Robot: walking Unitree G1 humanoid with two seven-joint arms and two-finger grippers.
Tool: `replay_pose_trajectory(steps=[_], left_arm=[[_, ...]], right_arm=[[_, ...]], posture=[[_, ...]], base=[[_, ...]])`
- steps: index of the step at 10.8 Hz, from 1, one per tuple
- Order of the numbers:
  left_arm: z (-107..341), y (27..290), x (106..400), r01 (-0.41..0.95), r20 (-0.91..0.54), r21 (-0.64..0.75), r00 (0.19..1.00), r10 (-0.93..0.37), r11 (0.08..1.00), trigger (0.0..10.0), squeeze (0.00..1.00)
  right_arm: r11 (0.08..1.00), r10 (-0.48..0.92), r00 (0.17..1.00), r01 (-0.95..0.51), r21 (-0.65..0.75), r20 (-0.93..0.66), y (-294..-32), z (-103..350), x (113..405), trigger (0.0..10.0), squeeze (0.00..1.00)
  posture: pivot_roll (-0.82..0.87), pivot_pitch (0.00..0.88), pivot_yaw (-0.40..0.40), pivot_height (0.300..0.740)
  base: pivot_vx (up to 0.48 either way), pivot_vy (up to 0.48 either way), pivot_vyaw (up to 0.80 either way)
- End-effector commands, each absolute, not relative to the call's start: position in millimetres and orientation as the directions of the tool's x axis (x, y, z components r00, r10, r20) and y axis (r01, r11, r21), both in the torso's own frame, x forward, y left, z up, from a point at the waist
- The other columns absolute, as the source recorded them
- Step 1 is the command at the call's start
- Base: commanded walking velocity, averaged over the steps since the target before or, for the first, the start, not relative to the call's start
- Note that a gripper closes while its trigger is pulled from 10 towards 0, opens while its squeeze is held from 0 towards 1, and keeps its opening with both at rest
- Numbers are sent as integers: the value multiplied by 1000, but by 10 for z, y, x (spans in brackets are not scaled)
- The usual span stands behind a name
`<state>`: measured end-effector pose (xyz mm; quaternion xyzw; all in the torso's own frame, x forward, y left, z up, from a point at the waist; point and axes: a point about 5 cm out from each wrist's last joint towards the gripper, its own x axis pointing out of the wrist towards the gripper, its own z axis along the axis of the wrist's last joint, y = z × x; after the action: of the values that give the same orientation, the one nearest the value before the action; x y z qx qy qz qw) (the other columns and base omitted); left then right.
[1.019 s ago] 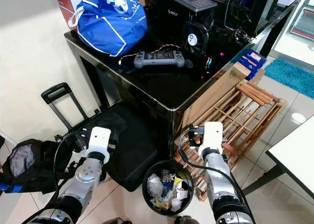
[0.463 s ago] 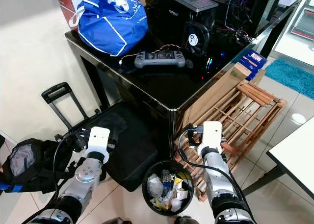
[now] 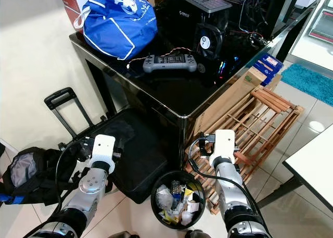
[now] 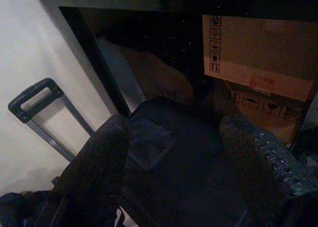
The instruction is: Picking trash to rubbish bin
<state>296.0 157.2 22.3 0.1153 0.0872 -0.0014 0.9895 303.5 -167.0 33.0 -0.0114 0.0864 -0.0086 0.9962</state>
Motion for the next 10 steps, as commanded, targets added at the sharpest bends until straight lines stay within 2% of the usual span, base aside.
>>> replay_pose_trajectory(steps=[1, 6, 10], left_arm=[[203, 1607, 2946, 10, -179, 231, 983, 33, 973, 10000, 0], [185, 1587, 2929, 15, -183, 229, 983, 27, 973, 10000, 0], [177, 1581, 2920, 15, -184, 227, 983, 28, 974, 10000, 0]], right_arm=[[1000, -28, 986, 26, -14, -164, -1655, 347, 3054, 10000, 0], [1000, -21, 985, 18, -15, -170, -1653, 324, 3035, 10000, 0], [1000, -8, 984, 6, -14, -176, -1631, 308, 3025, 10000, 0]], posture=[[-43, 67, 35, 740], [-43, 66, 29, 740], [-43, 53, 28, 740]], base=[[0, 0, 0], [0, 0, 0], [-248, 0, 0]])
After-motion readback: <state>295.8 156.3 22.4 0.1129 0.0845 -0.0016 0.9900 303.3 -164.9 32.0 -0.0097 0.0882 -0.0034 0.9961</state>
